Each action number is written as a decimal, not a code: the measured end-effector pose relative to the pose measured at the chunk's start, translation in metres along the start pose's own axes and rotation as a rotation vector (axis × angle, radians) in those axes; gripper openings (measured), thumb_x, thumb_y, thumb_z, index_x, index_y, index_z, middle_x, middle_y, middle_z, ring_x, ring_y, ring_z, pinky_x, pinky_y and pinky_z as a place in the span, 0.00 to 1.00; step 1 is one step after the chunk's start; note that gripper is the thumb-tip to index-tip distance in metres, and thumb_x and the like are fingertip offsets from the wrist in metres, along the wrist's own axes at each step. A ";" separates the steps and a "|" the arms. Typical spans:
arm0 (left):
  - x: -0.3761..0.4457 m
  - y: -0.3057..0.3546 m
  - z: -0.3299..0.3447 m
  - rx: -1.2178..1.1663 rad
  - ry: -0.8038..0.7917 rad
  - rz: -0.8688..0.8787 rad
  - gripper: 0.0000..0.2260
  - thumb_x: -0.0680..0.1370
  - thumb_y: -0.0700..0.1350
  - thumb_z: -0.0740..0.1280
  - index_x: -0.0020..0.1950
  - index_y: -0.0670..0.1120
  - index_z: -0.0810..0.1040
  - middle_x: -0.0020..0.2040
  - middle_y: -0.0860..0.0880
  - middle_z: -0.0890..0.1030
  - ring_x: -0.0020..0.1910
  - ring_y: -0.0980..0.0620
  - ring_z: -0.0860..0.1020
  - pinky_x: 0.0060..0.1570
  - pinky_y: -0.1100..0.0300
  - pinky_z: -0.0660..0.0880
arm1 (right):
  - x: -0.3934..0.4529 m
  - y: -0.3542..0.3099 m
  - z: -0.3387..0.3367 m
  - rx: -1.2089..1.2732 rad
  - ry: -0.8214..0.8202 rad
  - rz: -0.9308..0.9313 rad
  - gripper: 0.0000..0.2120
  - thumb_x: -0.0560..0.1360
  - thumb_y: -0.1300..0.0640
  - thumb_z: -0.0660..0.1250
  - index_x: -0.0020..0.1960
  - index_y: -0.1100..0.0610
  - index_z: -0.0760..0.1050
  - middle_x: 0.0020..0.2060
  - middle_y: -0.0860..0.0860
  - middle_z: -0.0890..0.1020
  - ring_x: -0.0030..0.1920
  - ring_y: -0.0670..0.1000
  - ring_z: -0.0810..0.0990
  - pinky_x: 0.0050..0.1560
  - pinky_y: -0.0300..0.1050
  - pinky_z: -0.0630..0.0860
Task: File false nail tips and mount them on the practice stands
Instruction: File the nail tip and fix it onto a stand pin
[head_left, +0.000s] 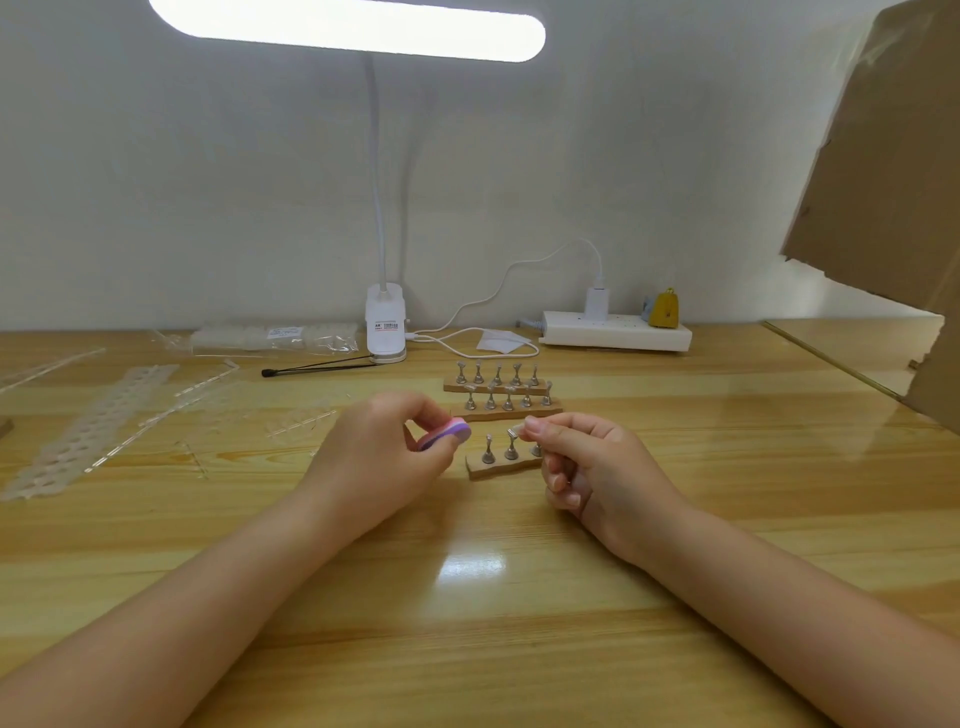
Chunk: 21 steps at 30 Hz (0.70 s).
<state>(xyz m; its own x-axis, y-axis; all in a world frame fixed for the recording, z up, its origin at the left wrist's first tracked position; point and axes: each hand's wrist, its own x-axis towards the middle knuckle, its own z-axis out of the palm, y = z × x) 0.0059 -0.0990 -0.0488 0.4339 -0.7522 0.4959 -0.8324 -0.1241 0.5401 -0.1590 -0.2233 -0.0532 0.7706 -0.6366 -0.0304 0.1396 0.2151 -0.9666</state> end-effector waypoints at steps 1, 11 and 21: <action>-0.001 0.002 0.000 0.001 0.004 -0.001 0.04 0.73 0.55 0.71 0.43 0.56 0.80 0.40 0.61 0.79 0.36 0.61 0.76 0.34 0.66 0.67 | 0.000 0.000 0.000 -0.002 -0.001 0.000 0.13 0.64 0.55 0.73 0.44 0.63 0.82 0.26 0.51 0.72 0.24 0.45 0.68 0.21 0.36 0.64; -0.005 0.003 0.001 0.336 -0.069 0.024 0.07 0.74 0.60 0.66 0.42 0.59 0.79 0.43 0.63 0.79 0.49 0.58 0.74 0.49 0.59 0.64 | 0.002 0.002 -0.002 -0.013 -0.020 0.001 0.12 0.64 0.55 0.74 0.43 0.61 0.83 0.26 0.50 0.73 0.24 0.45 0.69 0.21 0.35 0.65; -0.008 0.026 0.004 -0.013 0.324 0.522 0.12 0.76 0.42 0.71 0.58 0.40 0.78 0.45 0.49 0.81 0.42 0.53 0.78 0.46 0.55 0.77 | -0.001 -0.002 -0.002 0.032 -0.098 0.023 0.06 0.67 0.58 0.71 0.41 0.60 0.82 0.27 0.51 0.71 0.25 0.44 0.69 0.20 0.34 0.64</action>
<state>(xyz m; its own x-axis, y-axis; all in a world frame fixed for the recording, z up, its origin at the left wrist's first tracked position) -0.0204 -0.0992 -0.0411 0.0544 -0.4766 0.8774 -0.9598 0.2174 0.1776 -0.1616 -0.2247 -0.0519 0.8309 -0.5559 -0.0256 0.1402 0.2535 -0.9571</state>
